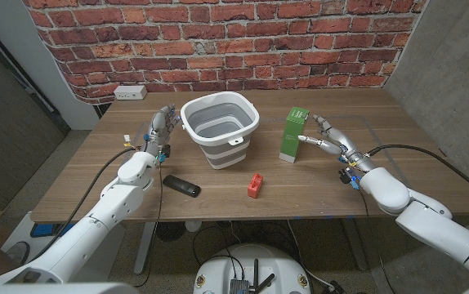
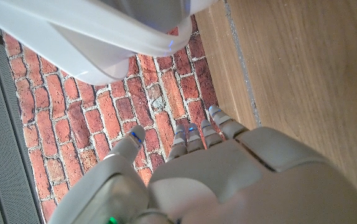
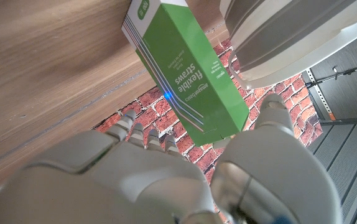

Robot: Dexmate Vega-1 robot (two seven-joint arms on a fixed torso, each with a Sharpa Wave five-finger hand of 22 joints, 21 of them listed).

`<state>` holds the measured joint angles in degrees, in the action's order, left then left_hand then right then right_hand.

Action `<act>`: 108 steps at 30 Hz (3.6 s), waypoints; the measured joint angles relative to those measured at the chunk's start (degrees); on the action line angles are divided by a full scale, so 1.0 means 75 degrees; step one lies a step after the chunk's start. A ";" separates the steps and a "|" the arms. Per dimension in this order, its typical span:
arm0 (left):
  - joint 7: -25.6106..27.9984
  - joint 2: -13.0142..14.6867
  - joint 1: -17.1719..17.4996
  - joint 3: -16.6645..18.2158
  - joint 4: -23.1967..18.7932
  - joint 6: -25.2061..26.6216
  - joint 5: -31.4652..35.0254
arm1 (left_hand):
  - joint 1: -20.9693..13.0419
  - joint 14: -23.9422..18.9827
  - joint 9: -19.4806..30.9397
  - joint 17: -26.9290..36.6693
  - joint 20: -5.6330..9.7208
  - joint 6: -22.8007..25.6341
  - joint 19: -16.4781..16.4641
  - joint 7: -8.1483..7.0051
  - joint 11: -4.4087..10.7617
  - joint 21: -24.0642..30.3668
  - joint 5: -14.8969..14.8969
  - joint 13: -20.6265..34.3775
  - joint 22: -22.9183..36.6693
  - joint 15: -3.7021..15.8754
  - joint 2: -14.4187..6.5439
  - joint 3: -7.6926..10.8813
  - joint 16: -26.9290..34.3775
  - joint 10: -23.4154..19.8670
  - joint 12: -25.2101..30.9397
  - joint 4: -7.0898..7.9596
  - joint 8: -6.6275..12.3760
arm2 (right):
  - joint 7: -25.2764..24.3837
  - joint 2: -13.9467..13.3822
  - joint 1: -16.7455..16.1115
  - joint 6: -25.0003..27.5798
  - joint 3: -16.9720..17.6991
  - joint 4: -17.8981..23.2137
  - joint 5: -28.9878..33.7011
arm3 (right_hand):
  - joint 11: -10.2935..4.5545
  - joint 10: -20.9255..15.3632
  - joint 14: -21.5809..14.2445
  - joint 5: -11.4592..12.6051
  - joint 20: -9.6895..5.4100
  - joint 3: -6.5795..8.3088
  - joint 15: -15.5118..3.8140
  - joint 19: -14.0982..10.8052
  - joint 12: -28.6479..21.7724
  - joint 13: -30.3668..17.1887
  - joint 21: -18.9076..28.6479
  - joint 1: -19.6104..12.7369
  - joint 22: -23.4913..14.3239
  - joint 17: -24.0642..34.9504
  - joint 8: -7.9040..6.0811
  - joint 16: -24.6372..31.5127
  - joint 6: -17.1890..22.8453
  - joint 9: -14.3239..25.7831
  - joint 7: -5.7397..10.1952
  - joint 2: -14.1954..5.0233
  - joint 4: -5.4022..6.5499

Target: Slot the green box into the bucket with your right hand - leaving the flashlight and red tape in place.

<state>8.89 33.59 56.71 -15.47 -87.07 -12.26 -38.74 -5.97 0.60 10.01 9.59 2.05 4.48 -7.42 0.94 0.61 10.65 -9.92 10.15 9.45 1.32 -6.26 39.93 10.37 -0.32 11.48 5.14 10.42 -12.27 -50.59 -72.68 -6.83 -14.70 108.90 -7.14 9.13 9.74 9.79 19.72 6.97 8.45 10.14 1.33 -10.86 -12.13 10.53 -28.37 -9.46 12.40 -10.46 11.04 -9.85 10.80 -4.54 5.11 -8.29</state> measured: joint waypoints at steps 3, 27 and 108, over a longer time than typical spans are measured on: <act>-0.0002 0.0004 0.0000 0.0002 -0.0001 0.0000 -0.0004 | 0.0000 0.0000 0.0000 0.0000 0.0000 0.0000 0.0000 0.0000 0.0041 0.0000 0.0000 0.0000 0.0000 0.0000 0.0000 0.0000 0.0000 -0.0041 0.0000 0.0000 0.0000 | -0.0015 0.0030 0.0086 -0.0019 -0.0078 -0.0075 0.0086 | 0.0000 0.0000 0.0000 0.0030 0.0054 0.0021 0.0000 -0.0055 -0.0058 -0.0014 0.0038 -0.0045 0.0000 0.0000 -0.0048 0.0030 0.0000 0.0000 0.0000 -0.0030 -0.0021; -0.0005 -0.0017 -0.0044 -0.0036 0.0019 0.0097 -0.0014 | 0.0082 -0.0026 -0.0001 0.0001 0.0000 0.0069 0.0001 -0.0012 0.0041 0.0000 0.0000 0.0017 0.0000 -0.0028 0.0021 0.0052 0.0000 -0.0040 0.0000 0.0009 0.0000 | 0.0165 0.0267 0.0855 -0.0315 -0.0693 -0.0774 0.0292 | 0.0067 0.0014 0.0000 0.0030 0.0025 0.0128 0.0081 -0.0247 -0.0129 -0.0071 0.0067 -0.0384 0.0001 0.0037 -0.0108 0.0088 0.0000 0.0037 0.0001 -0.0105 -0.0121; -0.0270 -0.0085 -0.0120 -0.0171 0.0265 0.0274 -0.0239 | 0.0200 -0.0117 -0.0002 0.0003 0.0000 0.0217 0.0001 -0.0025 0.0056 0.0000 0.0000 0.0015 0.0000 -0.0062 0.0080 0.0231 0.0000 -0.0217 0.0000 -0.0044 0.0000 | -0.0216 0.1249 0.1387 -0.1763 -0.0993 -0.1942 0.0221 | -0.1432 -0.3893 -0.3961 -0.1248 -0.1218 0.1082 -0.1667 -0.3756 -0.2513 -0.1511 0.0209 -0.2972 0.0001 0.0776 -0.2386 0.2203 0.2130 0.0743 -0.0243 -0.0419 -0.0134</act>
<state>6.87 32.95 55.81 -16.76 -85.09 -10.20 -40.53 -4.47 -0.28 9.99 9.61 2.05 6.10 -7.41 0.75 1.03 10.65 -9.92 10.26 9.45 0.86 -5.66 41.66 10.36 -1.95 11.47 4.81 10.42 -13.90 -41.22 -62.28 -20.05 -22.14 94.33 -5.48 -1.61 -19.45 -19.92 10.36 -2.16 16.57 -2.36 -26.83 -29.70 -23.47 12.10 -50.66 -9.45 18.22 -28.36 27.56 6.13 16.38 -6.36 1.97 -9.29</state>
